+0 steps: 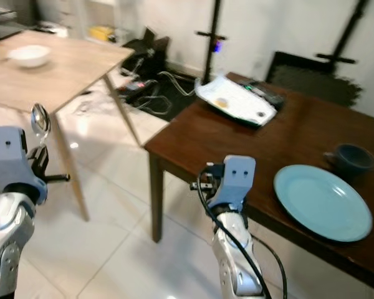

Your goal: Setting the table

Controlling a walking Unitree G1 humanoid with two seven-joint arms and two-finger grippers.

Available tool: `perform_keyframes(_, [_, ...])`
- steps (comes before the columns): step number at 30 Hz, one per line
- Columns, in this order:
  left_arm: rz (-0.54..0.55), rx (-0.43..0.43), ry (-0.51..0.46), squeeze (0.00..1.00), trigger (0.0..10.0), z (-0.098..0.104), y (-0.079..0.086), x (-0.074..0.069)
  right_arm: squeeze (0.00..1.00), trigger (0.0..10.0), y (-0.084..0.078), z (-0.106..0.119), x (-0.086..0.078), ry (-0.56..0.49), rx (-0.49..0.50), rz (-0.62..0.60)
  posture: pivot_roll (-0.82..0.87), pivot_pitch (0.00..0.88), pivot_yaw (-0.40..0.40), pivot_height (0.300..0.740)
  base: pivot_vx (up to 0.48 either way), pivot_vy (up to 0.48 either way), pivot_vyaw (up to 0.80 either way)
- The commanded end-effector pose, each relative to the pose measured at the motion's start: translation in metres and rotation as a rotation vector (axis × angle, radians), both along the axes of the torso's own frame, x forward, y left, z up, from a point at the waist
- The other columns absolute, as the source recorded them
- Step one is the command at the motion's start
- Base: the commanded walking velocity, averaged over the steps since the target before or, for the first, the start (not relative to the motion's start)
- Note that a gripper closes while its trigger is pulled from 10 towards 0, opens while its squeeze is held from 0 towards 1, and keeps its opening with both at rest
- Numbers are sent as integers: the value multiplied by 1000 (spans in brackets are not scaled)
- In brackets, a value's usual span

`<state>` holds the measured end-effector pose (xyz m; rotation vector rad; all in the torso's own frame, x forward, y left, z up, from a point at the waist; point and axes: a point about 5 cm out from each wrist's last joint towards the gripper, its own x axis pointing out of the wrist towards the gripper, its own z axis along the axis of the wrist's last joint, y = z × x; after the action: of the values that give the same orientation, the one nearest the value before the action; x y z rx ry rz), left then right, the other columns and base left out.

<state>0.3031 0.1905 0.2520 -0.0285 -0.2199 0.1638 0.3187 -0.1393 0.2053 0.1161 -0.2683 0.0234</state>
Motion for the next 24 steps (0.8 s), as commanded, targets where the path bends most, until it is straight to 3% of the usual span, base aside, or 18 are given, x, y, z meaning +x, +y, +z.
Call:
perform_keyframes(1, [-3,-6,8,0,10000,-3,-1,-1,0,10000,-3,-5,-1,16,10,-6,28,129,7,740,0,0,800])
perform_keyframes(24, [-1,-3,11,0,10000,-3,-1,0,0,10000,-2,-4,-1,12,8,-3,29,120,7,740,0,0,800])
